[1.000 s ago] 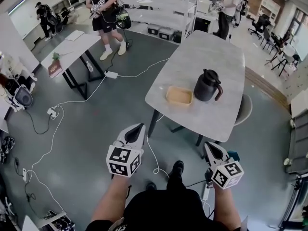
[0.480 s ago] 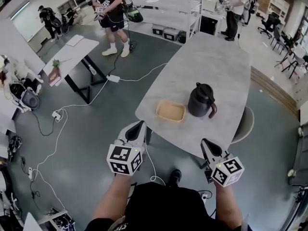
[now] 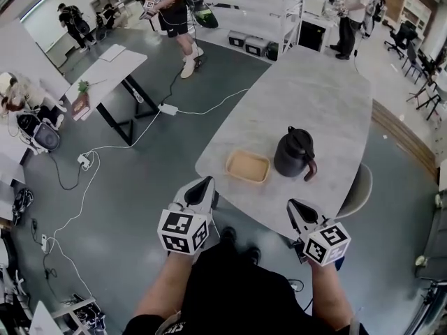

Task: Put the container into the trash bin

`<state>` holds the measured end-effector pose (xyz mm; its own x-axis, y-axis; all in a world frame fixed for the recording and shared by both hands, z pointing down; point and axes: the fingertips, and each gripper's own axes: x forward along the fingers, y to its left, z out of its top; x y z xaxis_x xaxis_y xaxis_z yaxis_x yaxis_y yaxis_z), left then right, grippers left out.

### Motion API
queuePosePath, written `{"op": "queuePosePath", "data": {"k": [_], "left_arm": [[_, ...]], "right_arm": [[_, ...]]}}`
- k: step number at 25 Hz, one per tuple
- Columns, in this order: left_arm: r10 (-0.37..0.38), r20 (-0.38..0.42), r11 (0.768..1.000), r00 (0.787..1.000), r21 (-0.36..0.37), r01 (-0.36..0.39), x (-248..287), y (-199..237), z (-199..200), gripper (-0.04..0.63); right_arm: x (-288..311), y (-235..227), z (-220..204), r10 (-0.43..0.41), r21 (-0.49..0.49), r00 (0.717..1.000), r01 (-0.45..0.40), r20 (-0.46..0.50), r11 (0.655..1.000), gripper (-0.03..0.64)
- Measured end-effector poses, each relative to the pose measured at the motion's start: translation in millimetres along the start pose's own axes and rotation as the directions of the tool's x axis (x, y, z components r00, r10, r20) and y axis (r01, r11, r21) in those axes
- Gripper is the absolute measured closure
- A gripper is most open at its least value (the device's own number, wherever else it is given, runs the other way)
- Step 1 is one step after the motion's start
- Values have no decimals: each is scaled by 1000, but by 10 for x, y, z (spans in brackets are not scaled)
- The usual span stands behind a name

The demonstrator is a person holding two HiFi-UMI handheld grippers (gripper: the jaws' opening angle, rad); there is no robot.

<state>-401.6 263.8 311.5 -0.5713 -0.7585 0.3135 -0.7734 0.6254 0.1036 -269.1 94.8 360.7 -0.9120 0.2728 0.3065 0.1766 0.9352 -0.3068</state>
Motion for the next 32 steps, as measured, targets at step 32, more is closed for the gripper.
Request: {"op": "queuePosePath", "data": {"k": [32], "left_arm": [[-73, -117, 986, 991, -155, 54, 918, 930, -628, 588]], "right_arm": [[2174, -39, -911, 57, -301, 820, -272, -569, 914, 476]]}}
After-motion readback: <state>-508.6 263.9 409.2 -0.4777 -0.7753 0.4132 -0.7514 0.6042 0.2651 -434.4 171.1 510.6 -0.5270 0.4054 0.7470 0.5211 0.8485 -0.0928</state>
